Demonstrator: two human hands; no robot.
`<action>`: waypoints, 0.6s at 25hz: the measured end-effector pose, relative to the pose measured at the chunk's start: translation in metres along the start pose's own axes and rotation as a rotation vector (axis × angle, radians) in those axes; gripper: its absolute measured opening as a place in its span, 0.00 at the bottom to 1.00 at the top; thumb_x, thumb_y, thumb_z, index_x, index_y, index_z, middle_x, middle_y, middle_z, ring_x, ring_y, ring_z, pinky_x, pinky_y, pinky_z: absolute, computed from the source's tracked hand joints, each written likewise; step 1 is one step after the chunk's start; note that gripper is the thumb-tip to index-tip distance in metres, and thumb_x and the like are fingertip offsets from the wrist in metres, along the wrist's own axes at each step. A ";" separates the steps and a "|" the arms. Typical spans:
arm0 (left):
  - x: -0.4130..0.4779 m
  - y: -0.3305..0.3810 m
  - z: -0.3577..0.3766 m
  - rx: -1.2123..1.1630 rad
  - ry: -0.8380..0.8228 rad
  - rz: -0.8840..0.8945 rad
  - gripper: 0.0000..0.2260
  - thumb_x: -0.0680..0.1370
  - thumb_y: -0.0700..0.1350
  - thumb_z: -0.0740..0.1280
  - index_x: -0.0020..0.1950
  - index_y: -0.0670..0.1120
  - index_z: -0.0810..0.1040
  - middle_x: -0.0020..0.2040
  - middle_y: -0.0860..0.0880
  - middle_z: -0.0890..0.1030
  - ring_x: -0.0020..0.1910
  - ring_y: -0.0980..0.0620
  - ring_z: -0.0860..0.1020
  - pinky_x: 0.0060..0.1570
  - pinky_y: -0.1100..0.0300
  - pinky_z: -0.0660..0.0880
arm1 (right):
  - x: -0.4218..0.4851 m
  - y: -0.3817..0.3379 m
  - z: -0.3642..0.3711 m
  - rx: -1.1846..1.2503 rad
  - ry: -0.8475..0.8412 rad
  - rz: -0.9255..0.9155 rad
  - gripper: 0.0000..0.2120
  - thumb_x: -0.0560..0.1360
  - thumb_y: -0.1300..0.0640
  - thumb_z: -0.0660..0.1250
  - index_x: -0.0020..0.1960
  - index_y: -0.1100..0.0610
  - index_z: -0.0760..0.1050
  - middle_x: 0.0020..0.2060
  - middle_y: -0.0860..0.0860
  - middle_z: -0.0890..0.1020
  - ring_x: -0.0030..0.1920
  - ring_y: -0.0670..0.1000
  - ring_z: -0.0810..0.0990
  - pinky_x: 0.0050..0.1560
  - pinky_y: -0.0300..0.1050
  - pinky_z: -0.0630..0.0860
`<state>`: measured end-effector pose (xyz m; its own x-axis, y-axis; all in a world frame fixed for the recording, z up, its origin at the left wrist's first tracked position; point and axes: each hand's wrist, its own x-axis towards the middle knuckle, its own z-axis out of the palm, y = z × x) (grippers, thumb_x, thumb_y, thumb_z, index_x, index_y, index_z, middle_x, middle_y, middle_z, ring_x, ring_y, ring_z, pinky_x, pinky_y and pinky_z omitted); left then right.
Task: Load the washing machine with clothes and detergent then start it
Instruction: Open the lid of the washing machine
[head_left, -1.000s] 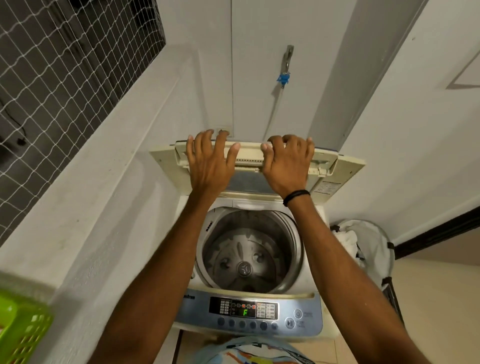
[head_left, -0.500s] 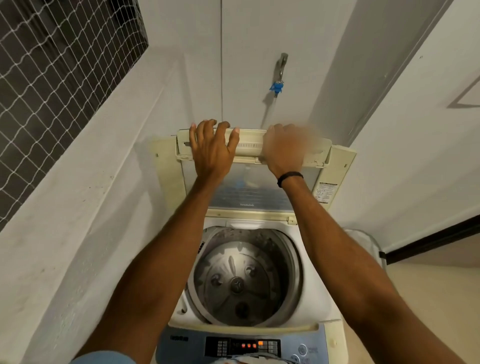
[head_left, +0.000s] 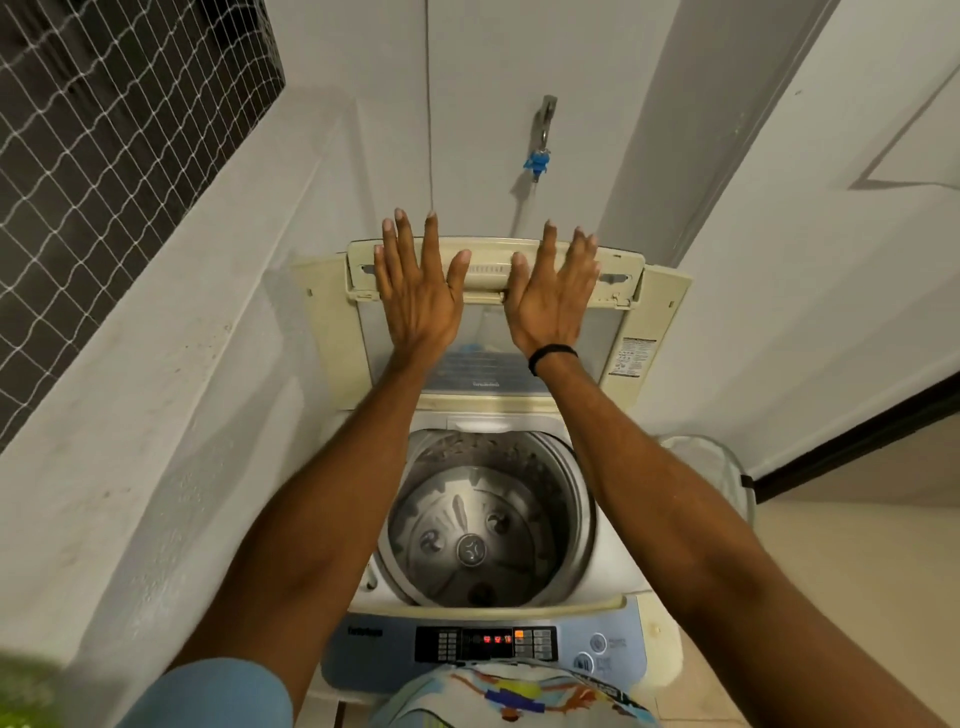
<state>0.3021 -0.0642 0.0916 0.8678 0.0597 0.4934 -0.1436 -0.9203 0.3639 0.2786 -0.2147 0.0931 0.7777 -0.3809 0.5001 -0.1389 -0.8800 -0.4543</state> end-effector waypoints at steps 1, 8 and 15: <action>-0.003 -0.002 -0.003 0.003 -0.028 0.012 0.31 0.82 0.65 0.42 0.81 0.51 0.51 0.81 0.42 0.51 0.81 0.43 0.48 0.78 0.44 0.48 | -0.011 0.003 0.000 -0.002 -0.032 -0.021 0.31 0.81 0.40 0.49 0.79 0.54 0.52 0.78 0.61 0.52 0.79 0.61 0.48 0.77 0.61 0.46; -0.023 -0.002 -0.024 -0.005 -0.150 0.057 0.31 0.82 0.62 0.46 0.81 0.51 0.41 0.81 0.40 0.42 0.80 0.39 0.42 0.77 0.38 0.46 | -0.056 0.013 -0.025 -0.036 -0.127 -0.105 0.38 0.78 0.51 0.61 0.80 0.56 0.42 0.79 0.61 0.44 0.79 0.62 0.45 0.77 0.63 0.51; -0.067 -0.002 -0.032 -0.063 -0.274 0.056 0.34 0.83 0.57 0.54 0.81 0.50 0.38 0.81 0.41 0.40 0.80 0.40 0.41 0.78 0.40 0.45 | -0.104 0.024 -0.034 -0.069 -0.330 -0.013 0.41 0.75 0.58 0.63 0.80 0.54 0.43 0.78 0.64 0.41 0.79 0.62 0.42 0.77 0.62 0.48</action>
<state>0.2291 -0.0539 0.0832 0.9525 -0.1051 0.2857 -0.2169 -0.8928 0.3947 0.1738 -0.2062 0.0553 0.9346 -0.2672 0.2346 -0.1604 -0.9056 -0.3926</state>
